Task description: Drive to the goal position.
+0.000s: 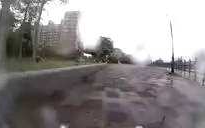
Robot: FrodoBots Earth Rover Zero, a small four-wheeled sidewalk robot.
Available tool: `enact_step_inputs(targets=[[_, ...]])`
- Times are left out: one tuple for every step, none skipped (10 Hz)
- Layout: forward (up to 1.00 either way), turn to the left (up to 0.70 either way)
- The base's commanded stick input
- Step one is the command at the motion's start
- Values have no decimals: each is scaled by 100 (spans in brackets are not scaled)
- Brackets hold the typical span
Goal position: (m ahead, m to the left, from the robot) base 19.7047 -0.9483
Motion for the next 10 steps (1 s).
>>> enact_step_inputs(targets=[[100,-40],[100,-40],[100,-28],[100,-10],[100,0],[100,0],[100,0],[100,0],[100,0],[100,0]])
